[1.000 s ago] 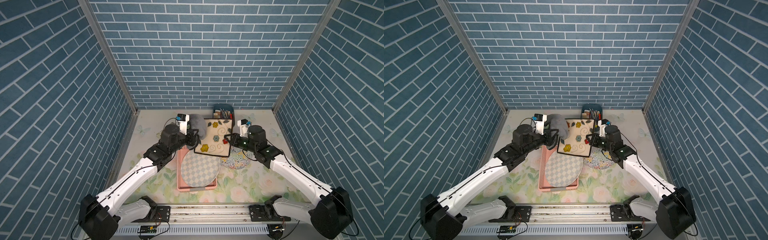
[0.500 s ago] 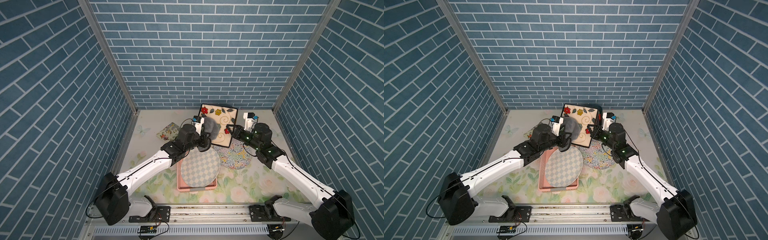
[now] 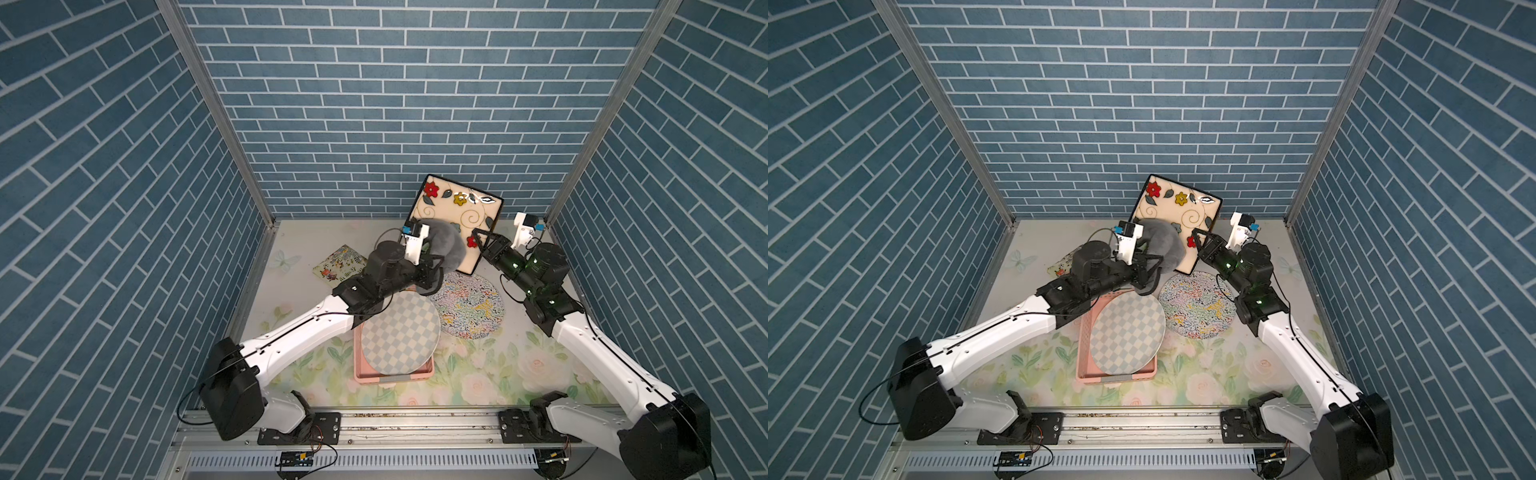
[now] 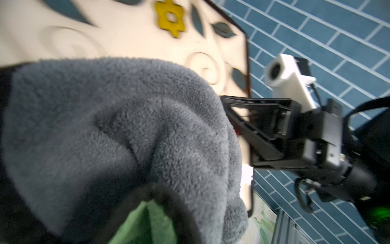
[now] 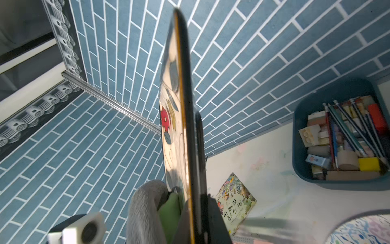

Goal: Wipe the wet plate dry
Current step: Wipe the plate with towel.

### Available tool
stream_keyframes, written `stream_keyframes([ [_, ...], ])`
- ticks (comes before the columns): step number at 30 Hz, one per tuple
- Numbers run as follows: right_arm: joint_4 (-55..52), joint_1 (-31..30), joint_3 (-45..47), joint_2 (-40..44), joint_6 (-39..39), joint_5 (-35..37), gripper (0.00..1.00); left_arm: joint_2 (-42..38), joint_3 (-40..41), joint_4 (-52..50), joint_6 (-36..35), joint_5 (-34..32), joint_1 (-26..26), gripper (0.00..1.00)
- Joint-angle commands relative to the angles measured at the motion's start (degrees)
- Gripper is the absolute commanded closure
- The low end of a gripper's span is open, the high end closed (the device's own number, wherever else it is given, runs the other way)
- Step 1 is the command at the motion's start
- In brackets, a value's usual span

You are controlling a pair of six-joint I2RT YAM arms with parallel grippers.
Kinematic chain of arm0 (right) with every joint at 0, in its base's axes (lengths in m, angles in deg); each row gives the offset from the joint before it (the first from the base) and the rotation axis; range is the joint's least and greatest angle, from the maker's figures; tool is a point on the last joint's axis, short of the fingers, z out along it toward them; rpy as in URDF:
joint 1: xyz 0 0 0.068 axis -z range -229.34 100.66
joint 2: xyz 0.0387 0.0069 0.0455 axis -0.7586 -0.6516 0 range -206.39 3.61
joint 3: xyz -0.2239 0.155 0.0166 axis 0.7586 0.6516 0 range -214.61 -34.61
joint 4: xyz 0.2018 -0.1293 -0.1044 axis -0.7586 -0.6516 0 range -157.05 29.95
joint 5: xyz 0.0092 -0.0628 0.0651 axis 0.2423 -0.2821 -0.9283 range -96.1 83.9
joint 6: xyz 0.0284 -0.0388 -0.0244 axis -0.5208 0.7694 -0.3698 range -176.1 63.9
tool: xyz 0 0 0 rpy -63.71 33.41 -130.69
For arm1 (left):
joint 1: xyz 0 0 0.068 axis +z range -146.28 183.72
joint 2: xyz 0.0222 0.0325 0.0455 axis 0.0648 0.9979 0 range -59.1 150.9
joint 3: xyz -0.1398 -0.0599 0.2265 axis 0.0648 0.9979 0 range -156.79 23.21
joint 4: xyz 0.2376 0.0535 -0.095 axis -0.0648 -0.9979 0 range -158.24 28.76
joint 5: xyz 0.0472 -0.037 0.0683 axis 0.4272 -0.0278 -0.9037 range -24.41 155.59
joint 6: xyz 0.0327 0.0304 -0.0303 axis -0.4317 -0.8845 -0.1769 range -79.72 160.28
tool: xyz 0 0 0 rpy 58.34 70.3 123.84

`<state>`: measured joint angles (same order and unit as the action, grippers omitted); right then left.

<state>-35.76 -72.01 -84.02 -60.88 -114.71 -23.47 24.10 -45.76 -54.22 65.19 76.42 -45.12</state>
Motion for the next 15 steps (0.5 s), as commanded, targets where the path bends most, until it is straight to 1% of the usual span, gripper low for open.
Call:
stream_keyframes([
  [1, 23.0, -1.7, -3.0, 3.0, -11.3, -5.3, 1.00, 3.8, -0.6, -5.6, -0.9, -1.0, -2.0, 1.00],
  [3, 20.5, -1.6, -3.9, 4.0, -8.9, -5.4, 1.00, 1.6, 0.8, -5.1, 2.5, -4.5, 2.0, 1.00],
  [6, 17.9, -1.8, -5.2, 4.3, -5.5, -9.3, 1.00, -2.3, 1.5, -6.9, 7.3, -7.3, 10.8, 1.00],
  [8, 19.9, -3.0, -4.6, 4.1, -4.1, -13.2, 1.00, -4.6, 0.3, -9.1, 6.6, -11.0, 14.3, 1.00],
  [10, 18.9, -6.0, -4.8, 3.7, 0.3, -16.5, 1.00, -5.4, -1.7, -11.5, 3.8, -15.6, 15.3, 1.00],
  [11, 18.1, -7.9, -5.2, 3.7, 2.5, -17.2, 1.00, -5.0, -2.2, -11.7, 2.6, -14.8, 15.3, 1.00],
  [13, 17.3, -10.4, -6.1, 3.3, 5.6, -18.2, 1.00, -3.4, -2.5, -10.2, 1.2, -8.4, 14.6, 1.00],
  [15, 17.9, -11.0, -6.4, 2.7, 6.1, -18.6, 1.00, -1.3, -2.3, -8.2, -0.2, -3.9, 11.6, 1.00],
])
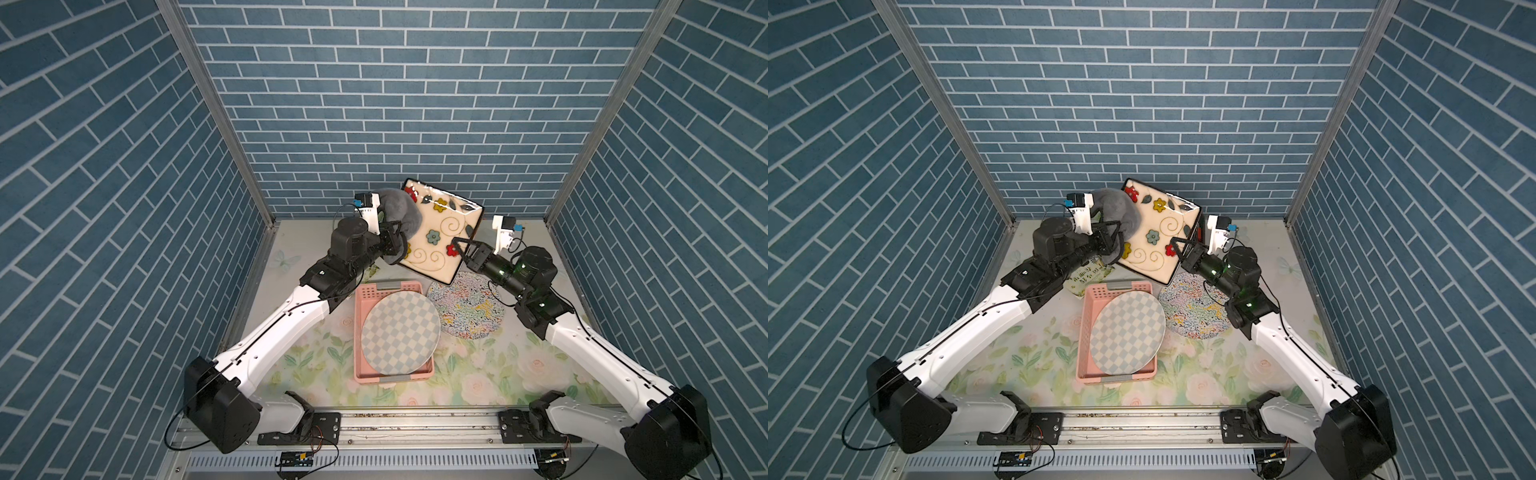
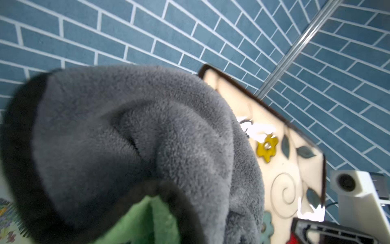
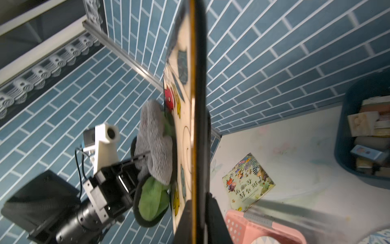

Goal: Wipe the wet plate dry
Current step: Wipe the plate with towel.

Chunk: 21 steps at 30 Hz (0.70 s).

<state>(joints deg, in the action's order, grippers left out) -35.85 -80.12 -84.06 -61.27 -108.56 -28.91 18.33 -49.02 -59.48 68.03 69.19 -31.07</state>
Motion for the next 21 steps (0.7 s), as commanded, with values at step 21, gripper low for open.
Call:
stream_keyframes([
  [21, 16.7, -3.5, -5.7, 2.8, 3.3, -7.9, 1.00, 11.5, -7.7, -4.0, -7.7, 5.6, -10.0, 1.00],
])
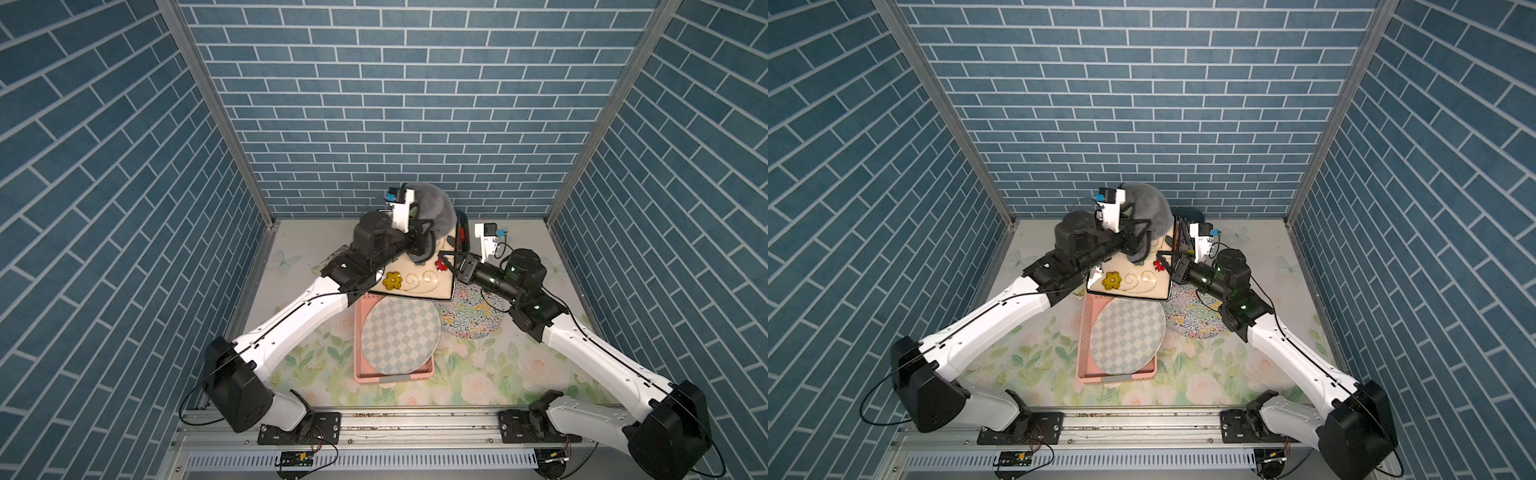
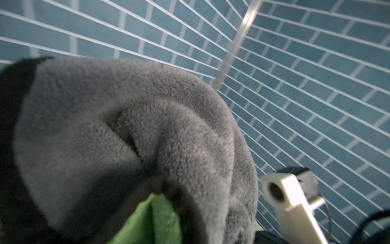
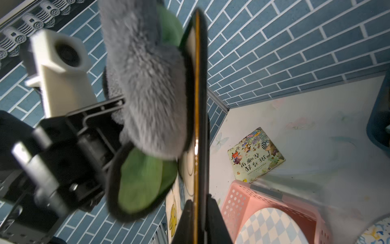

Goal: Wipe the wet plate dry
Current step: Wipe the plate with towel.

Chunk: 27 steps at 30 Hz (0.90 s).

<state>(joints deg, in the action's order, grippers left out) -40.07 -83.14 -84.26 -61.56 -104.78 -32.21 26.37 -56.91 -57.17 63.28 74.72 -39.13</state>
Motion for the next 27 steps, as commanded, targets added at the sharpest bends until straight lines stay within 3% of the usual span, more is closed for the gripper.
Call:
stream_keyframes([
  [1, 21.4, 0.9, -5.4, 3.3, -1.7, -4.3, 1.00, 3.6, 0.5, -7.2, -2.6, -2.0, -1.9, 1.00],
  [4, 24.8, 5.7, -3.6, 5.3, -6.1, -3.7, 1.00, 2.2, 2.0, -11.2, -2.7, -10.8, -1.7, 1.00],
  [7, 24.4, 8.5, -0.5, 8.6, -7.4, -0.7, 1.00, 1.2, 5.3, -14.6, -2.9, -14.8, -0.8, 1.00],
  [8, 23.6, 8.7, 0.2, 9.5, -7.0, 0.2, 1.00, 1.0, 7.2, -14.8, -3.2, -12.8, -0.8, 1.00],
  [10, 23.8, 8.5, 0.6, 9.2, -7.1, -0.1, 1.00, 0.8, 10.3, -11.3, -3.6, -1.7, -1.1, 1.00],
  [12, 24.8, 7.0, 0.3, 7.8, -7.3, -1.4, 1.00, 2.0, 11.7, -8.5, -3.7, 8.3, -3.5, 1.00],
  [13, 25.0, 6.0, 0.2, 7.1, -7.0, -1.6, 1.00, 3.2, 11.2, -8.7, -4.3, 10.2, -5.4, 1.00],
  [17, 26.2, 4.6, -0.7, 5.8, -6.4, -1.9, 1.00, 6.8, 6.2, -12.9, -6.3, 6.5, -7.7, 1.00],
  [21, 25.0, 7.6, 0.2, 8.2, -7.5, 1.2, 1.00, 3.5, 6.9, -12.5, -3.3, -1.6, -2.0, 1.00],
  [24, 24.5, 10.2, 2.6, 10.4, -9.8, 3.5, 1.00, 0.0, 9.9, -8.5, -1.3, 1.5, 1.2, 1.00],
  [27, 25.6, 10.6, 5.0, 11.4, -11.0, 5.4, 1.00, 1.2, 9.5, -8.6, -4.5, 9.2, -2.0, 1.00],
])
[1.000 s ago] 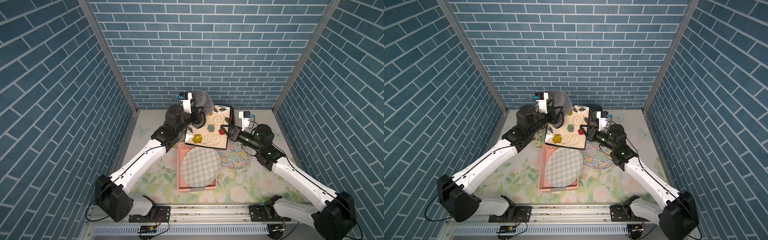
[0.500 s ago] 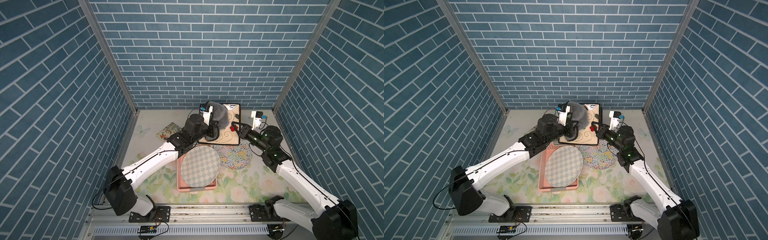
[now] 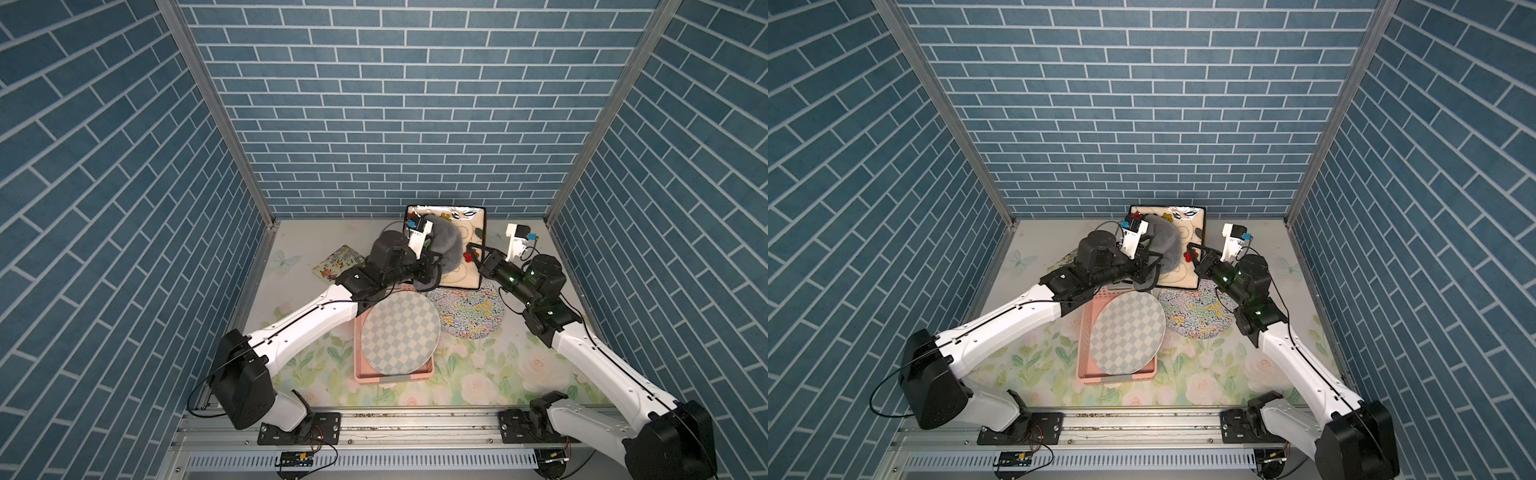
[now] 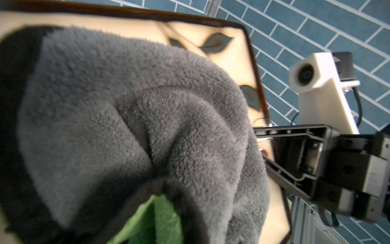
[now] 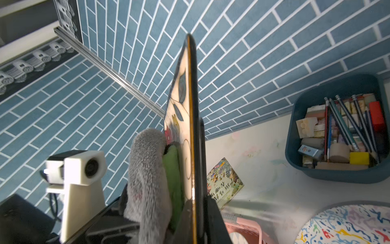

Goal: Wipe the wet plate dry
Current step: Wipe the plate with towel.

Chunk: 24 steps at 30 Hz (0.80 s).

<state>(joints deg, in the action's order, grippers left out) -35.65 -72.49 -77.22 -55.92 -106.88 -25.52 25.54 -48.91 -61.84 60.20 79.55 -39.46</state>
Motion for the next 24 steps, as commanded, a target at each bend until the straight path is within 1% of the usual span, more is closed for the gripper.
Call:
stream_keyframes([
  [1, 22.6, -0.1, -1.8, 5.4, -9.6, -1.5, 1.00, 3.6, 0.5, -6.1, -2.8, 5.4, -3.7, 1.00],
  [3, 26.2, -0.1, -1.5, 4.2, -11.7, -3.1, 1.00, 7.2, -2.0, -10.3, -4.8, 4.0, -6.8, 1.00],
  [5, 27.5, -0.1, -2.4, 3.2, -12.3, -4.8, 1.00, 8.7, -1.2, -9.9, -2.6, 4.0, -6.3, 1.00],
  [7, 25.4, -0.1, -3.6, 3.4, -10.7, -5.4, 1.00, 6.1, 1.7, -4.2, 0.5, 5.9, -3.0, 1.00],
  [9, 21.6, -0.2, -4.5, 4.7, -7.9, -4.9, 1.00, 2.5, 4.3, 0.6, 4.8, 6.6, 2.7, 1.00],
  [10, 20.3, -0.2, -4.7, 5.1, -6.9, -4.9, 1.00, 0.9, 4.4, 1.2, 6.8, 5.2, 5.8, 1.00],
  [12, 19.6, -0.3, -4.9, 5.3, -6.1, -6.2, 1.00, -0.6, 2.7, 0.3, 8.9, -0.2, 9.9, 1.00],
  [14, 19.2, -1.1, -4.9, 5.0, -5.3, -8.5, 1.00, -0.4, -1.0, -2.0, 8.4, -4.3, 12.0, 1.00],
  [15, 18.2, -2.2, -5.1, 4.8, -4.0, -9.2, 1.00, 0.3, -3.1, -2.6, 7.7, -4.3, 12.2, 1.00],
  [16, 16.1, -3.5, -5.5, 4.5, -2.1, -9.5, 1.00, 1.2, -5.1, -2.6, 7.0, -2.9, 12.1, 1.00],
  [17, 14.2, -5.1, -6.2, 4.1, 0.1, -9.5, 1.00, 2.2, -7.0, -2.0, 6.7, 0.5, 11.9, 1.00],
  [18, 13.0, -6.6, -6.7, 3.5, 1.5, -9.5, 1.00, 3.6, -8.3, -0.3, 6.5, 5.0, 11.2, 1.00],
  [19, 13.0, -7.8, -6.9, 2.9, 2.3, -9.5, 1.00, 5.6, -10.6, 0.7, 5.0, 9.4, 9.3, 1.00],
  [20, 14.1, -8.0, -6.6, 2.6, 1.9, -9.5, 1.00, 7.2, -12.6, -0.2, 2.7, 10.6, 6.9, 1.00],
  [22, 16.1, -7.7, -6.3, 2.6, 0.7, -8.1, 1.00, 9.9, -16.4, -5.5, -2.6, 9.0, 2.5, 1.00],
  [24, 17.1, -6.5, -6.3, 3.0, -0.4, -5.9, 1.00, 12.3, -17.8, -9.0, -5.1, 8.3, -0.3, 1.00],
])
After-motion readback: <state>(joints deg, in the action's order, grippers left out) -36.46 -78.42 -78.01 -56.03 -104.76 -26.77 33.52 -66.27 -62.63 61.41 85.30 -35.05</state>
